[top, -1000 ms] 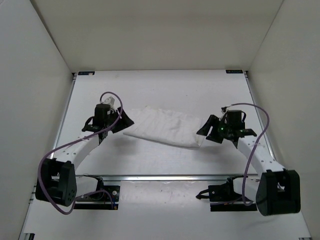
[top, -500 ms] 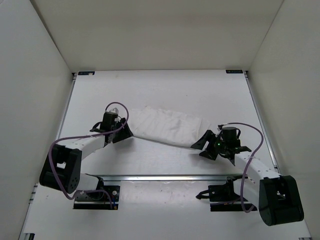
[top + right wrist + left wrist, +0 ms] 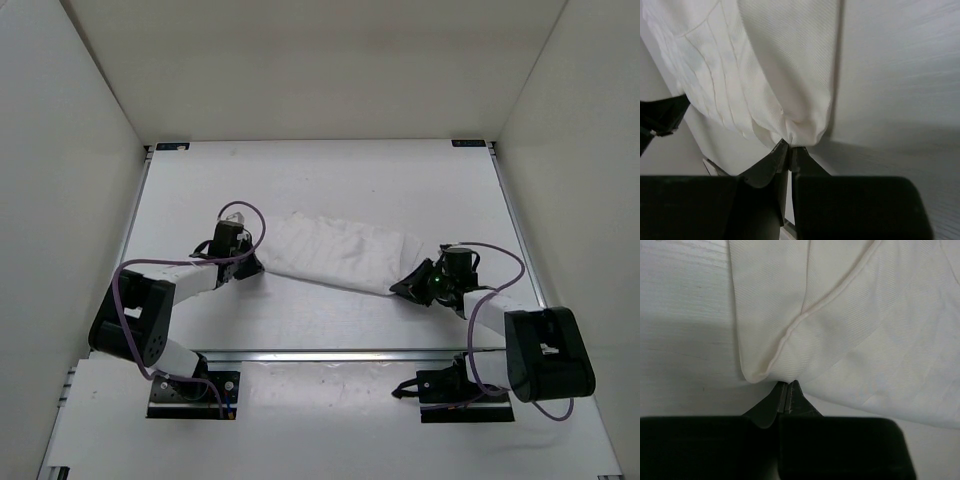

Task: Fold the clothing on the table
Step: Fold the skirt

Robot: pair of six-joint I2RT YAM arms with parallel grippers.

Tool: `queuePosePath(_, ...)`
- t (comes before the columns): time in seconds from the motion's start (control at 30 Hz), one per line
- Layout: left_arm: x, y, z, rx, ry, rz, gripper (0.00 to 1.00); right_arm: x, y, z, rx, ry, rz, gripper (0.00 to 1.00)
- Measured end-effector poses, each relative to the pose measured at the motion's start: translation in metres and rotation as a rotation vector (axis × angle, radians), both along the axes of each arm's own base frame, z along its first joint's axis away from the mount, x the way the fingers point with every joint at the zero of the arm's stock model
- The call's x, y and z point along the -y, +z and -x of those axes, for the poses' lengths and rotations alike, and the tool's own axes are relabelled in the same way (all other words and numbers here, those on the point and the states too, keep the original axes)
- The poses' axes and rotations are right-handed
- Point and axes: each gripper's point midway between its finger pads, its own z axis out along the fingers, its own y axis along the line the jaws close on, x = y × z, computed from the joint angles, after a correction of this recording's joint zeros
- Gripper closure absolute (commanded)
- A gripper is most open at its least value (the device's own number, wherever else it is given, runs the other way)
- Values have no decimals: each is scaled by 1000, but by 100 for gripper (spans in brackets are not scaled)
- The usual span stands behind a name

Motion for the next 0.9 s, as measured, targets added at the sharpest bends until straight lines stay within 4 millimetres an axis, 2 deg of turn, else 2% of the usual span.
queuePosePath(0.1, 3, 0, 2, -2, -12, 7, 100, 11, -2, -7, -7, -50, 17, 100)
queuePosePath(0.2, 14, 0, 9, -12, -51, 14, 100, 25, 8, -20, 7, -73, 57, 100)
queuePosePath(0.4, 64, 3, 37, -5, -180, 52, 100, 61, 49, -57, 94, -91, 211, 100)
queuePosePath(0.53, 86, 1, 51, -2, -219, 90, 100, 61, 83, -73, 147, -9, 333, 100)
queuePosePath(0.67, 96, 0, 45, 18, -212, 123, 100, 25, 121, -90, 230, 157, 429, 100)
queuePosePath(0.77, 99, 1, 41, 28, -203, 140, 100, -21, 146, -97, 315, 298, 456, 100)
queuePosePath(0.9, 100, 1, 40, 32, -198, 146, 100, -88, 150, -85, 376, 478, 449, 100)
